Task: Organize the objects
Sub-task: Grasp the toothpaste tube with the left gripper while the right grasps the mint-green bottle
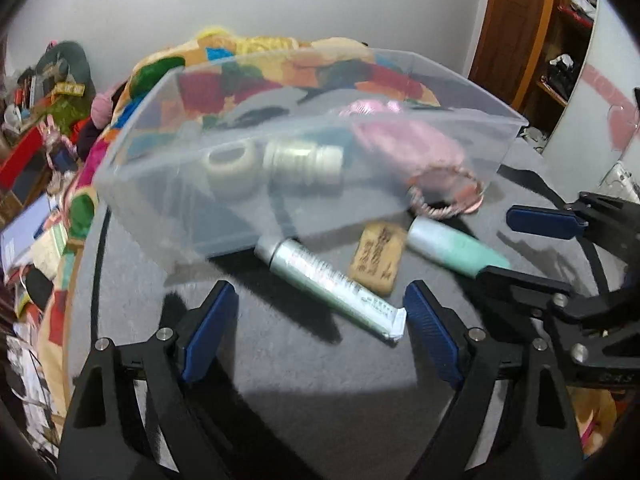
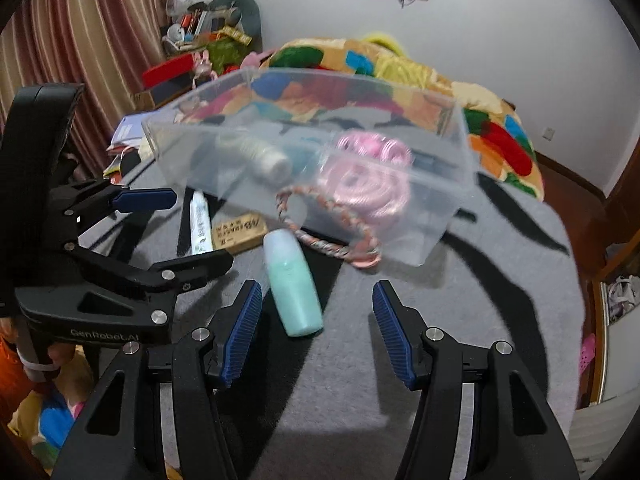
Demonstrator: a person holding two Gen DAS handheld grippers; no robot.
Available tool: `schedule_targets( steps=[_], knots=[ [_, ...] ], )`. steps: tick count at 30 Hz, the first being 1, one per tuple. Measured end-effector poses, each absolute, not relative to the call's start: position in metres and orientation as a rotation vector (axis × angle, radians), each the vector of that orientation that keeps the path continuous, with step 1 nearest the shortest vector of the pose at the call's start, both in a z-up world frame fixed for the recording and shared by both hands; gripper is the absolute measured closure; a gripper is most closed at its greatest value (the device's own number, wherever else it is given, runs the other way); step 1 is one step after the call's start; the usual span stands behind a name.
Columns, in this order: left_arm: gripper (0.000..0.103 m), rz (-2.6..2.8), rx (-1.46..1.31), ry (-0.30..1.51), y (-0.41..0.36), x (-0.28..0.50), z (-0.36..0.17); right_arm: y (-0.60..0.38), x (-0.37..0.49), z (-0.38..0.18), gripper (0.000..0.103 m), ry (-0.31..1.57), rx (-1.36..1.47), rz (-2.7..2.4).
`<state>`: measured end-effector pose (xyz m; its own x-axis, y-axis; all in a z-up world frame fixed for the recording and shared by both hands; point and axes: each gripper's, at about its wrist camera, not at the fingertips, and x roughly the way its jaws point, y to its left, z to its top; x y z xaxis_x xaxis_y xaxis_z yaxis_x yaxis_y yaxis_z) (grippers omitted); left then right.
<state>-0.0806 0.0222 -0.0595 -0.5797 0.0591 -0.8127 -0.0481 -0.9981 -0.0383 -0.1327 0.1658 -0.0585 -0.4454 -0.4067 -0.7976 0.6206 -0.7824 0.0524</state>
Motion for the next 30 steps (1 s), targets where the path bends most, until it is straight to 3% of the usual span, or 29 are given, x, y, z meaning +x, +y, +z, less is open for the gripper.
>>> schedule_targets(
  steps=[6, 9, 14, 16, 19, 21, 25, 30],
  knots=[
    [0.018, 2.759, -1.428, -0.036, -0.005, -0.055, -0.058, 0.155, -0.136, -0.069, 0.049, 0.333, 1.157, -2.191],
    [0.018, 2.758, -1.419, -0.049, -0.01, -0.05, -0.052, 0.156, -0.139, -0.07, 0.055, 0.327, 1.157, -2.214],
    [0.02, 2.768, -1.383, -0.061, -0.001, -0.062, -0.045, 0.155, -0.137, -0.07, 0.074, 0.304, 1.148, -2.24],
    [0.032, 2.787, -1.391, -0.022, 0.004, -0.07, -0.048, 0.156, -0.135, -0.07, 0.08, 0.299, 1.142, -2.244],
    [0.049, 2.826, -1.437, -0.025, 0.001, -0.077, -0.058, 0.158, -0.129, -0.069, 0.08, 0.276, 1.13, -2.242],
    [0.054, 2.849, -1.404, -0.063, -0.002, -0.073, -0.059, 0.161, -0.122, -0.068, 0.08, 0.251, 1.12, -2.241],
    [0.087, 2.857, -1.371, -0.069, -0.003, -0.063, -0.057, 0.166, -0.109, -0.063, 0.08, 0.231, 1.088, -2.244],
    [0.087, 2.844, -1.303, -0.058, 0.0, -0.052, -0.046, 0.161, -0.096, -0.048, 0.08, 0.26, 1.018, -2.253]
  ],
)
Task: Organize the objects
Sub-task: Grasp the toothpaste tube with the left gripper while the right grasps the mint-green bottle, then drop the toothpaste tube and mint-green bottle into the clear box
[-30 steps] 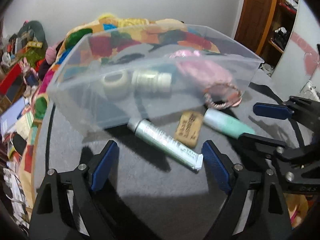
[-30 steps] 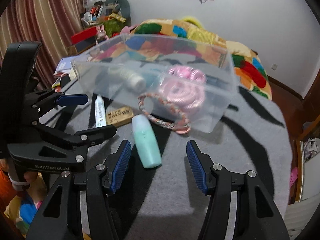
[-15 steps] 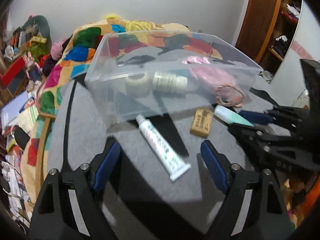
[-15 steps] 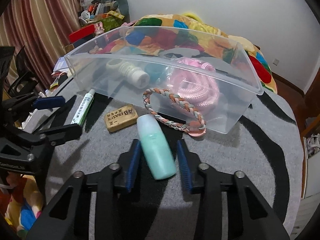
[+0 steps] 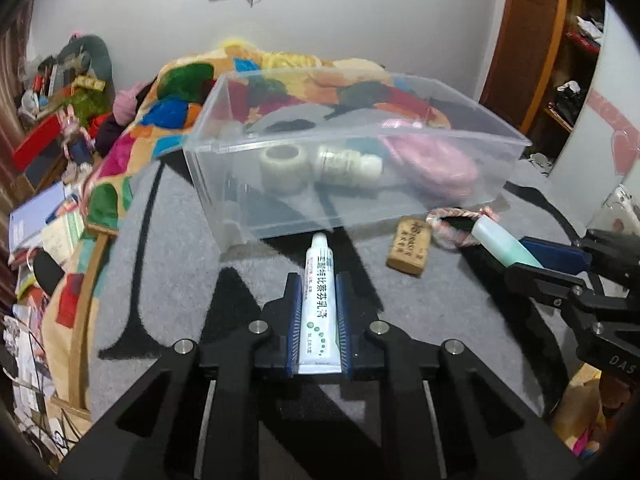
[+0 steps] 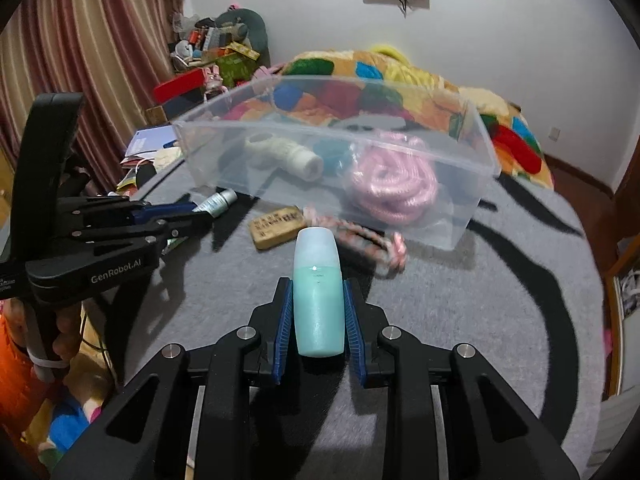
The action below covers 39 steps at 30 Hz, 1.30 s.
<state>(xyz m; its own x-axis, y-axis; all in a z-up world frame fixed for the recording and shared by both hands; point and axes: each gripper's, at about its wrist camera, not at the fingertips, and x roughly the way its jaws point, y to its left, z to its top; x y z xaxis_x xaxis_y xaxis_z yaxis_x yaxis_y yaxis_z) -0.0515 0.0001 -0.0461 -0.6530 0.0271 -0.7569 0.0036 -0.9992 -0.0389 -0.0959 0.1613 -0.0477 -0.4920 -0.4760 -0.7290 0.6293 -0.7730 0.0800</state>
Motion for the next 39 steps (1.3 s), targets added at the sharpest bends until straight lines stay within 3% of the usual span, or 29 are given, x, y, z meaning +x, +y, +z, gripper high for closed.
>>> schedule_targets(
  steps=[16, 22, 34, 39],
  knots=[
    [0.087, 2.943, -0.942, -0.018, 0.006, -0.045, 0.032, 0.153, -0.104, 0.02, 0.08, 0.219, 0.801, -2.353],
    [0.087, 2.975, -0.969, -0.003, -0.007, -0.08, 0.035, 0.147, -0.141, 0.033, 0.08, 0.192, 0.815, -2.405],
    [0.087, 2.86, -1.197, -0.199, -0.039, -0.153, -0.004, 0.123, -0.223, -0.009, 0.08, 0.117, 1.054, -2.359],
    [0.086, 2.855, -1.214, -0.159, -0.035, -0.156, -0.011, 0.112, -0.224, -0.026, 0.08, 0.171, 1.099, -2.298]
  ],
)
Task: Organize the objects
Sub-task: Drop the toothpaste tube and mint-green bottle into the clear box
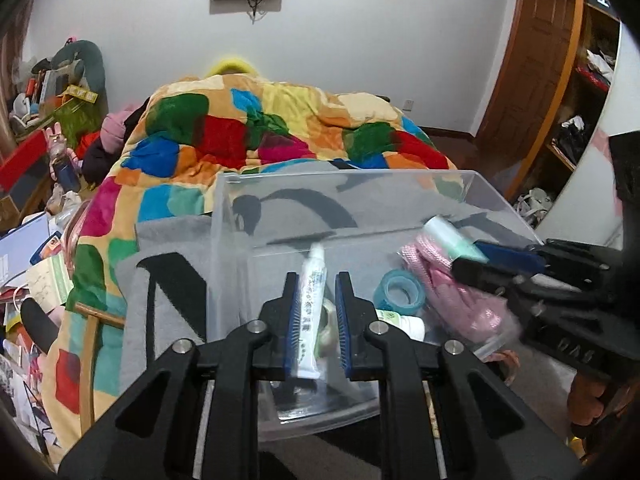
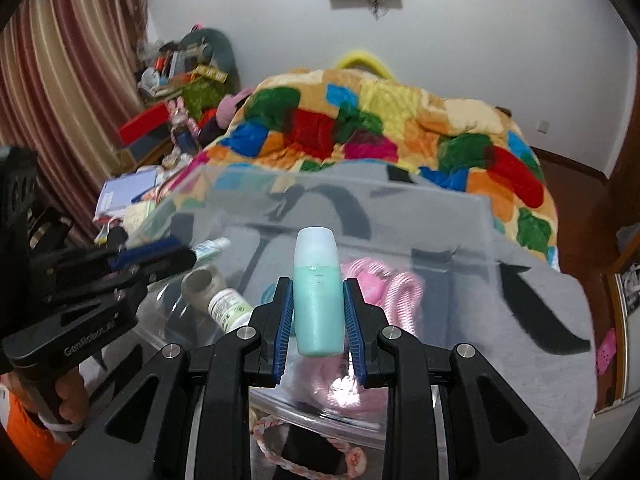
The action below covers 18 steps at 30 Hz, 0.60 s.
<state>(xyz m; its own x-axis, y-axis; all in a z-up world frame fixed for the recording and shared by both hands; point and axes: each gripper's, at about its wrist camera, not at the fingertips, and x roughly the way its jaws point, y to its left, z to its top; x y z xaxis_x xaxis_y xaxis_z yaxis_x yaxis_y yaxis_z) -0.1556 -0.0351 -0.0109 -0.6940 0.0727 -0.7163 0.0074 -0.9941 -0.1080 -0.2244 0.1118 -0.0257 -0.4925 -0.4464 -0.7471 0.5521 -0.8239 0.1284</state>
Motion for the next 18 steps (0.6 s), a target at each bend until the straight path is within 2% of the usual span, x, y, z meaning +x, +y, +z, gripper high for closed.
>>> schedule_targets(
  steps=[4, 8, 12, 18],
  knots=[
    [0.076, 2.831, -1.211, -0.16, -0.029, -0.15, -0.008, 0.111, -0.217, -0.027, 0.079, 0.193, 1.101, -2.281],
    [0.07, 2.824, -1.197, -0.145, -0.025, -0.142, -0.001, 0.115, -0.208, -0.017, 0.071, 0.192, 1.07, -2.301],
    [0.052, 2.848, -1.145, -0.123, -0.02, -0.127, 0.012, 0.126, -0.192, -0.002, 0.067, 0.204, 1.007, -2.334],
    [0.034, 2.883, -1.052, -0.092, -0.013, -0.1, 0.031, 0.143, -0.163, 0.013, 0.061, 0.22, 0.927, -2.376]
  ],
)
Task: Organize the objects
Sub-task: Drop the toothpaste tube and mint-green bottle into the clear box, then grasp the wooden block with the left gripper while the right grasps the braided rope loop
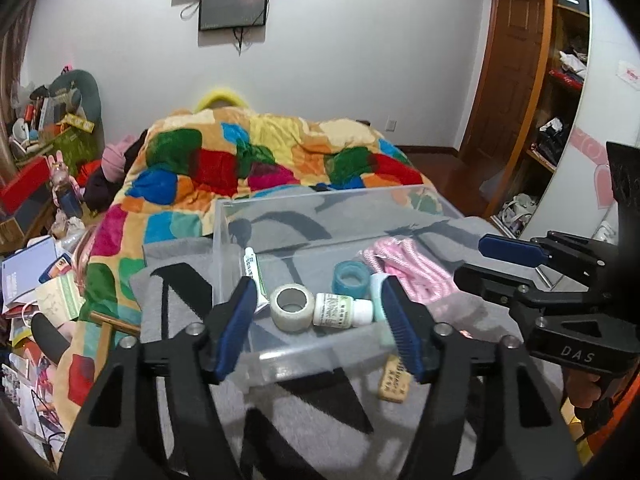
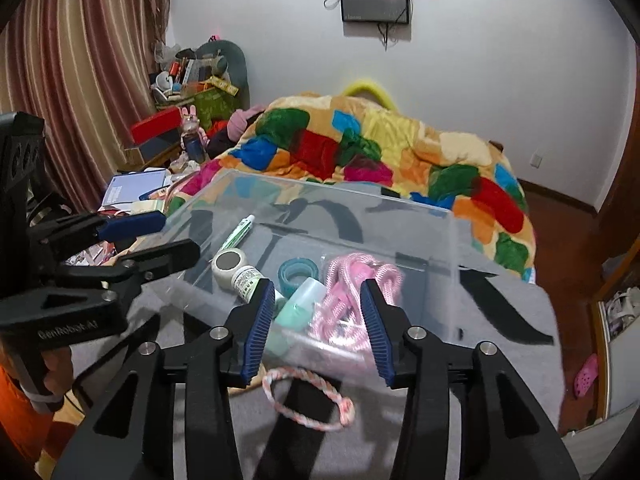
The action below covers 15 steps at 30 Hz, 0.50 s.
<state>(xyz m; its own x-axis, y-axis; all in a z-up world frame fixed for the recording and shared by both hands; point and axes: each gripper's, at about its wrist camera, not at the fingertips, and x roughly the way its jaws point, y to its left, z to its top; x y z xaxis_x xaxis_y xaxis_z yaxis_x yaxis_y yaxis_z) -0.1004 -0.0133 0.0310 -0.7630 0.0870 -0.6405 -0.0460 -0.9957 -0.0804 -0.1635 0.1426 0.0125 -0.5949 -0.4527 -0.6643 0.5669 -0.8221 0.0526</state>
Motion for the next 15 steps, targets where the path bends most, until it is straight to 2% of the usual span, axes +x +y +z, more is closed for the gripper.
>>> schedule_targets(
  steps=[2, 4, 6, 15],
  knots=[
    [0.029, 2.894, -1.03, -0.073, -0.01, -0.092, 0.035, 0.149, -0.155, 0.014, 0.06, 0.219, 0.914, -2.386],
    [0.018, 2.905, -1.014, -0.044, -0.006, -0.084, 0.036, 0.153, -0.149, 0.015, 0.06, 0.228, 0.899, -2.4],
    [0.015, 2.92, -0.995, -0.019, -0.002, -0.076, 0.036, 0.158, -0.143, 0.014, 0.058, 0.225, 0.891, -2.409],
    [0.015, 2.834, -1.104, 0.003, 0.01, -0.067, 0.001, 0.172, -0.137, -0.024, 0.057, 0.234, 0.997, -2.402]
  ],
)
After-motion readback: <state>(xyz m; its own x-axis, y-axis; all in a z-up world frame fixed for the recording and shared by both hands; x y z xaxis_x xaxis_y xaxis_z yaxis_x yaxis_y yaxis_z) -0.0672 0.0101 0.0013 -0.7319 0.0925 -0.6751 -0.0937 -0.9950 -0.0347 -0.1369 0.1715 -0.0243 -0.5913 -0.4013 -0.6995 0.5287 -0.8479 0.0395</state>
